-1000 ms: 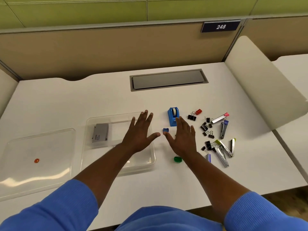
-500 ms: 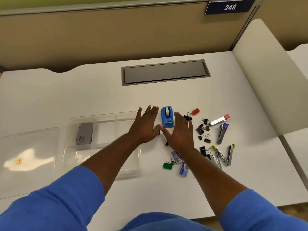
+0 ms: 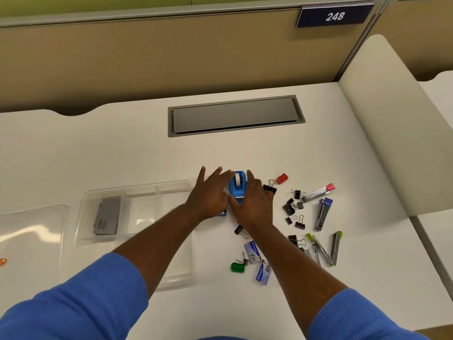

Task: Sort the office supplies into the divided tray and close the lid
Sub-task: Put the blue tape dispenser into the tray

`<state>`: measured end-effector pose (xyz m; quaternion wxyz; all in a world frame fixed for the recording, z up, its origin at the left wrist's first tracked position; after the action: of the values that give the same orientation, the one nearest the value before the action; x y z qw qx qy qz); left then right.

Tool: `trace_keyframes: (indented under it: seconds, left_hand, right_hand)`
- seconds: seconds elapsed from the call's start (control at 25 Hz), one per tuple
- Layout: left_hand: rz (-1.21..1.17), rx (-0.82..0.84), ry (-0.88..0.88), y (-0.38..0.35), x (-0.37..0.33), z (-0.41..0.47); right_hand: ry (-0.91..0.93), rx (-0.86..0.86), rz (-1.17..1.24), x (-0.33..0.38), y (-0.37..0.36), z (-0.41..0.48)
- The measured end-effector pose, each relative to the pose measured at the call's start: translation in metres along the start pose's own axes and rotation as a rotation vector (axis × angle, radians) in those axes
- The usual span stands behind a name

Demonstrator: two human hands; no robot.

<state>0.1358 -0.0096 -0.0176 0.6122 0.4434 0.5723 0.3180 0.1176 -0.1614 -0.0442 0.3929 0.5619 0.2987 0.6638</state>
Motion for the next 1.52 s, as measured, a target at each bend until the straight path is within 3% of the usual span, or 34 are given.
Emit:
trace_keyframes:
  seconds: [0.32,0.64,0.96,1.16,1.28,1.52]
  left_hand:
    - [-0.016,-0.043,-0.043,0.003,0.004,-0.008]
    - [-0.194,-0.143,-0.082,0.027,0.002,-0.05]
    - [-0.487,-0.212,0.133,0.049,0.02,-0.108]
    - [-0.503,-0.273,0.182,0.073,0.061,-0.135]
    - [-0.428,-0.263,0.148,0.088,0.088,-0.148]
    - [0.108,-0.27,0.11,0.112,0.176,-0.183]
  right_hand:
    - [-0.079,-0.067,0.069,-0.001,0.009,0.001]
    - [-0.134,-0.147,0.202,0.038,0.052,-0.027]
    - [-0.011,-0.134,0.182,0.101,0.057,-0.069]
    - [0.001,-0.11,0.122,0.147,0.034,-0.083]
    - [-0.018,-0.068,0.123,0.172,0.017,-0.084]
    - [0.015,-0.055,0.11,0.225,-0.02,-0.094]
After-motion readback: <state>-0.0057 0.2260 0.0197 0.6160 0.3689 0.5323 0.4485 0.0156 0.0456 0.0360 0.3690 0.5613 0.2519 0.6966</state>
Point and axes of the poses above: each hand's wrist, its own z-axis towards the middle knuckle, its own y-axis out of the back of the hand, x = y × z, the point moved 2 cm from there along z, towards the middle knuckle, and after that the axes turned 10 degrees about -x, right-handed, at the moved point
